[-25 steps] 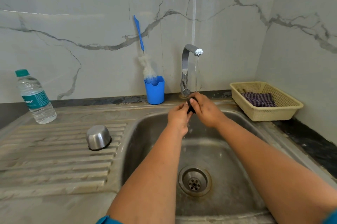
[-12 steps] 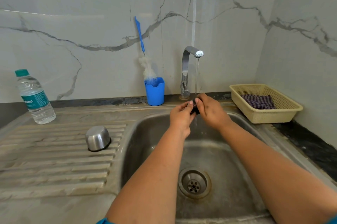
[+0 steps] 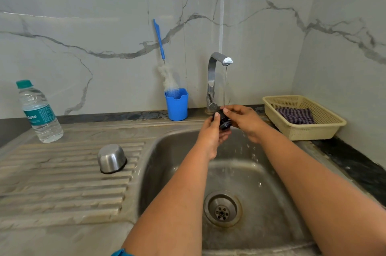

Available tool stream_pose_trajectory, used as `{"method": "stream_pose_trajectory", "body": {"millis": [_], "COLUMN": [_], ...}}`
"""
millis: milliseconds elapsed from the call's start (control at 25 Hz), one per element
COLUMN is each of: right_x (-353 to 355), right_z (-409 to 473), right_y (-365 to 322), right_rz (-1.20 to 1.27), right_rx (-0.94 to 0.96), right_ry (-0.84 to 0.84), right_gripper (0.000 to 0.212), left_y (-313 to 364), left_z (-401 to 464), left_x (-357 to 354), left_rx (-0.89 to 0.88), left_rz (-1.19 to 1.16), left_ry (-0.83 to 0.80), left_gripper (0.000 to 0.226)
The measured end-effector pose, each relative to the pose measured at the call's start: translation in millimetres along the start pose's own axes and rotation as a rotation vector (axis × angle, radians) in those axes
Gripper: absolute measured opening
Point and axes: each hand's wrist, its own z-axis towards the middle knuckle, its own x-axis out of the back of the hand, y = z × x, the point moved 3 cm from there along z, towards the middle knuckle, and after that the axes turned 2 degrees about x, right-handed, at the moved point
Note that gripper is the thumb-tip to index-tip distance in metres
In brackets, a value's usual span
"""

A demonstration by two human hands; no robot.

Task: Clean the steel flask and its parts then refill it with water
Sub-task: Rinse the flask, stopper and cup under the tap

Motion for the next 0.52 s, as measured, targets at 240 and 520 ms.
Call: {"method": "stream_pose_trajectory", "body": {"millis": [240,520], "right_x": [4.6,4.1], "right_z": [-9.7,-11.5], "right_y": [1.8,1.2], "right_rz": [-0.059,-0.125], "right_rx": [-0.006,0.07], "right_ry": [-0.006,-0.022], "right_gripper": [0.036,0.048], "left_y": [2.6,6.6], "left_z": [1.9,-0.5], "left_x": [7.1,5.1], "left_rx": [0.088,0.073], "left_rz": [-0.219,-0.358], "left_ry": [0.119,0.061], "left_gripper": [0.039,0.02]}}
